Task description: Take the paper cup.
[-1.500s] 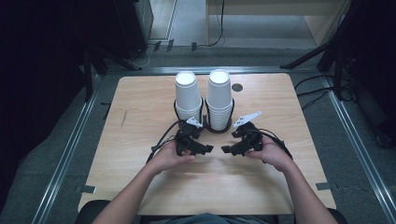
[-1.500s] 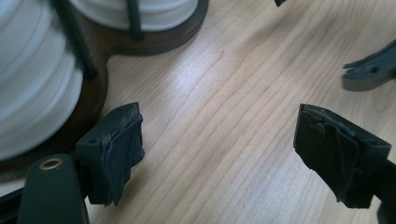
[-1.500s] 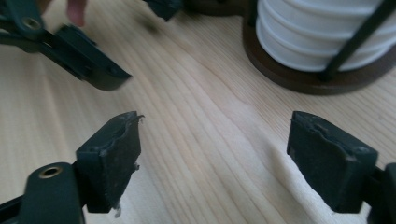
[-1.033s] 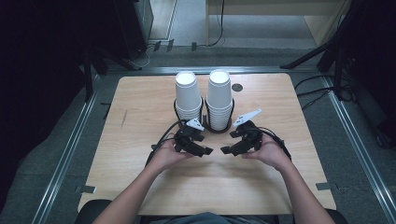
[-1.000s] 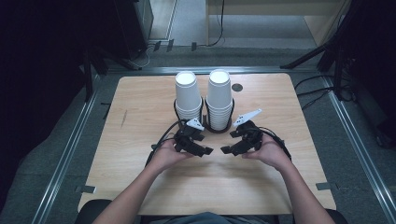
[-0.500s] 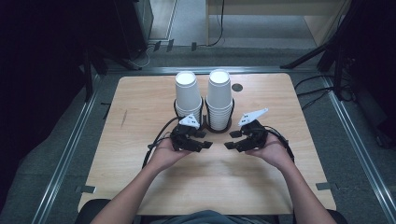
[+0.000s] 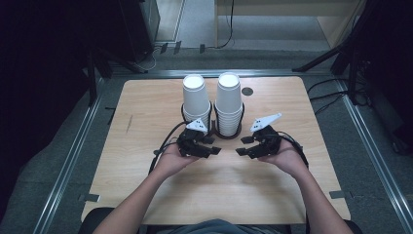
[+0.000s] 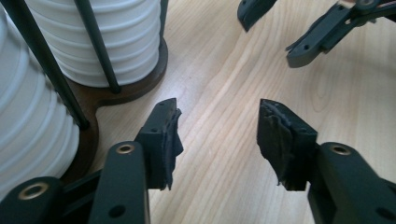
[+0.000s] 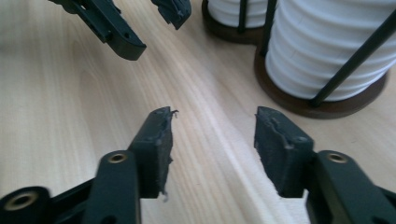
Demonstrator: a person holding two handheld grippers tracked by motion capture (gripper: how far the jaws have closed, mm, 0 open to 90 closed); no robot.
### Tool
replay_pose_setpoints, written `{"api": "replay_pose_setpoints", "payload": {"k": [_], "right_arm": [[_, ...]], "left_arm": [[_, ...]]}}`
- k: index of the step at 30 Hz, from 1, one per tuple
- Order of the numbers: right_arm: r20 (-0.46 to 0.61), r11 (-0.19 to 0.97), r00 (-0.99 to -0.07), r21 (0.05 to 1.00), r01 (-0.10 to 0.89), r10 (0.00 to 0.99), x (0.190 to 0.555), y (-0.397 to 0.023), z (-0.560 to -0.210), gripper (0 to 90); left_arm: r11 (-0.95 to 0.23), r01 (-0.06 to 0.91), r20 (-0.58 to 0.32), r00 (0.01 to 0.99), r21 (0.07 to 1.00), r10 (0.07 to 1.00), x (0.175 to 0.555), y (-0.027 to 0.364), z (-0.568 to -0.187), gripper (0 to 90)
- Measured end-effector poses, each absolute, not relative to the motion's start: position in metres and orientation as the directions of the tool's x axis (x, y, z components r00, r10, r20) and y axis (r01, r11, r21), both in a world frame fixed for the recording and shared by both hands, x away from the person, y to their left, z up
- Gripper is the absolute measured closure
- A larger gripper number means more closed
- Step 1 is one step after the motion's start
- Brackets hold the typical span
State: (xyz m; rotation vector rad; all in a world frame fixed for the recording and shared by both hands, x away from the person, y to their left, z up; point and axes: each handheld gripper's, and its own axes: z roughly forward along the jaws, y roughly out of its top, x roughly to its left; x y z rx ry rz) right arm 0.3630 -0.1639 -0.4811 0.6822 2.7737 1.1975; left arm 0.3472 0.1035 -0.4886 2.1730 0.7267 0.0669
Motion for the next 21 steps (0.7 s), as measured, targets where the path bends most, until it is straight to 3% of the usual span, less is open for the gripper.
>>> {"api": "replay_pose_setpoints", "payload": {"k": [14, 21], "right_arm": [[0.135, 0.607, -0.895, 0.691, 0.393, 0.425, 0.372, -0.164, -0.455, 39.5], [0.128, 0.609, -0.893, 0.689, 0.392, 0.431, 0.378, -0.163, -0.443, 37.3]], "left_arm": [[-0.497, 0.477, -0.199, 0.836, 0.725, 0.511, 0.356, 0.095, -0.476, 61.4], [-0.479, 0.489, -0.205, 0.824, 0.729, 0.529, 0.363, 0.093, -0.469, 72.9]]}}
